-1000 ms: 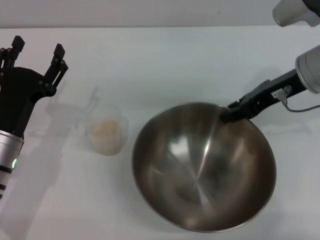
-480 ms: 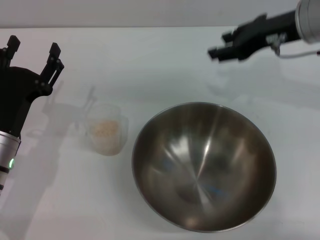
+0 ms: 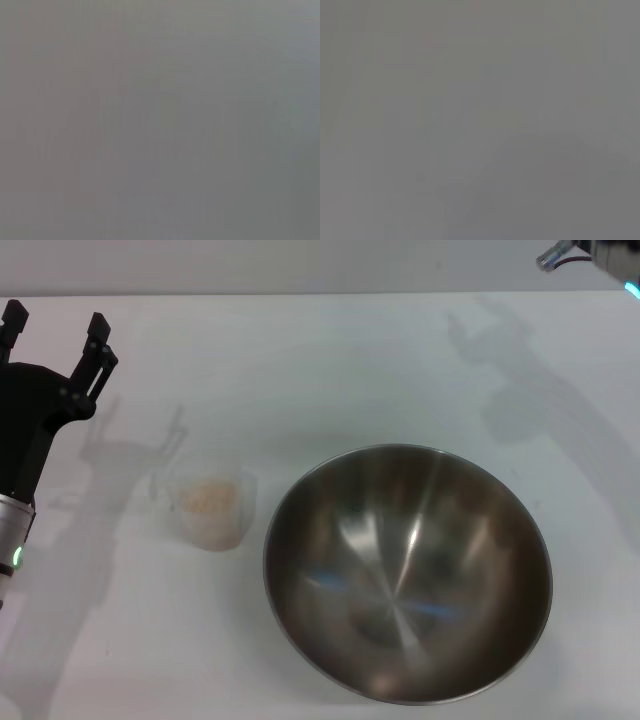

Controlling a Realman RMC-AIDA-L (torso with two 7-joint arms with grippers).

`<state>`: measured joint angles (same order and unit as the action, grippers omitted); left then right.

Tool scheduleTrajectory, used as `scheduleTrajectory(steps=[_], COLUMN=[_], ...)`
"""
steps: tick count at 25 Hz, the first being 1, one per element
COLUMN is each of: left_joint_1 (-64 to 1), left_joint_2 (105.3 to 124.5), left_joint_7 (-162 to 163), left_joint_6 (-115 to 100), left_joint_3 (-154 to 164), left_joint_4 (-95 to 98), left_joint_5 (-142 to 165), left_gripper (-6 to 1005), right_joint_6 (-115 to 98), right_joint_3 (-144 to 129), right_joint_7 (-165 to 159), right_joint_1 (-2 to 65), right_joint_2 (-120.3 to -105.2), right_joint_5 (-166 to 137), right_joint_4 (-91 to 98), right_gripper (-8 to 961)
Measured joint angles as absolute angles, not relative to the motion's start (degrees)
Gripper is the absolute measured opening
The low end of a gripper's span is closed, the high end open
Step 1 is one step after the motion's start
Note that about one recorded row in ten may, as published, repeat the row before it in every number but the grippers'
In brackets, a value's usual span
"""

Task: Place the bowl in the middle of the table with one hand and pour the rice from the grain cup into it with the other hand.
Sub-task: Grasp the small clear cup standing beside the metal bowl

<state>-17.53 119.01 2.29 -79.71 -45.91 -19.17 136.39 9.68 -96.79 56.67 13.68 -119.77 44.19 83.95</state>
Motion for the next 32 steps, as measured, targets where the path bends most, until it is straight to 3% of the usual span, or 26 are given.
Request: scheduleTrajectory(steps=[6,10,15,20,32], left_joint_1=[-17.43,-17.23,-16.53,-13.90,-7.08], left_joint_2=[119.07,119.09,119.07,119.09,118.97], left_joint_7=[2.26,2.21,2.21,2.42,2.85], left_joint_6=[-81.62,-83.09,-84.34,-85.32,-84.28], left_joint_3=[-46.45,-46.43,-46.01,-45.26,-38.01], left_joint_4=[-19.24,-19.25,-19.26,-19.25,-17.79], left_joint_5=[136.41,136.40,136.43,136.75,136.49], left_gripper=[802,801,800,799,797], right_joint_6=[-23.46,-56.45,-70.19,-75.95,-76.52], right_joint_3=[-108.43,-117.58,-118.66,-118.66,-118.38], right_joint_7=[53.53,34.78,10.07,-3.79,-5.84], right_joint_1=[11.42,14.56,16.73,18.90,21.27], right_joint_2=[-119.83,-119.49,-119.12,-118.67,-118.30], right_joint_5=[44.49,44.54,44.11,41.99,41.61], right_joint_4=[72.30,51.73,34.51,19.53,10.41], right_gripper=[517,518,518,518,518])
